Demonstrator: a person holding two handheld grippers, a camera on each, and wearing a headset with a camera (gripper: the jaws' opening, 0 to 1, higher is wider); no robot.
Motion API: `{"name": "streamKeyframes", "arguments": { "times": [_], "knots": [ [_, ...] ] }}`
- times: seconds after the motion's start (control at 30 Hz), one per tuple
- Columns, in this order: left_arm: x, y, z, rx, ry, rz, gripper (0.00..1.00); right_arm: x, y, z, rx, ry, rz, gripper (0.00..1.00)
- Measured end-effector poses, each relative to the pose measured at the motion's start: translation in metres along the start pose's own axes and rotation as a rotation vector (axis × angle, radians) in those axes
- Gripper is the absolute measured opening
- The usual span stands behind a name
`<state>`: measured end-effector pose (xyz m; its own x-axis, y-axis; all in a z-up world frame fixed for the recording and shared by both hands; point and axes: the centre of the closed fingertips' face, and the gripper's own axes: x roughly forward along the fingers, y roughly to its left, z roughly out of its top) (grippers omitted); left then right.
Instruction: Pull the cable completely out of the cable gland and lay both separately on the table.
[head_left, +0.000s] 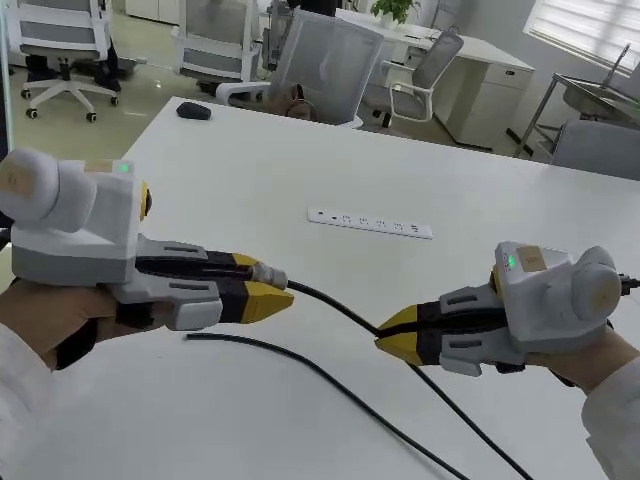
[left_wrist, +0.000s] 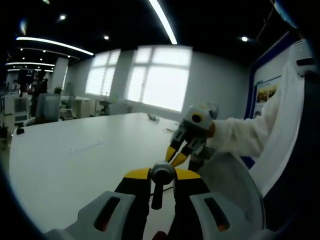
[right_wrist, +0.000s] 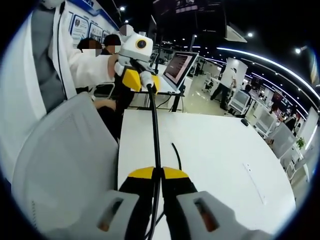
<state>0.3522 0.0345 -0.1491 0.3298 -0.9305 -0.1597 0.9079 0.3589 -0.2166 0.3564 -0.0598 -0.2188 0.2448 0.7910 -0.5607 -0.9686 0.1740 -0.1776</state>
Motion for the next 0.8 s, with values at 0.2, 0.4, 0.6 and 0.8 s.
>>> {"name": "streamKeyframes", "arguments": {
  "times": [0.2, 0.4, 0.6, 0.8],
  "knots": [
    [-0.002, 0.002, 0.000, -0.006, -0.008, 0.013, 0.18, -0.004, -0.002, -0.012, 0.022, 0.015, -0.012, 0.03],
    [-0.004, 0.004, -0.001, -0.009, -0.007, 0.020, 0.18, -0.008, -0.006, -0.021, 0.040, 0.030, -0.020, 0.03],
    [-0.008, 0.009, -0.003, -0.011, -0.002, 0.036, 0.18, -0.009, -0.009, -0.030, 0.057, 0.050, -0.030, 0.03],
    [-0.014, 0.016, -0.007, -0.015, 0.003, 0.056, 0.18, -0.009, -0.010, -0.040, 0.075, 0.072, -0.035, 0.03]
  ]
}}
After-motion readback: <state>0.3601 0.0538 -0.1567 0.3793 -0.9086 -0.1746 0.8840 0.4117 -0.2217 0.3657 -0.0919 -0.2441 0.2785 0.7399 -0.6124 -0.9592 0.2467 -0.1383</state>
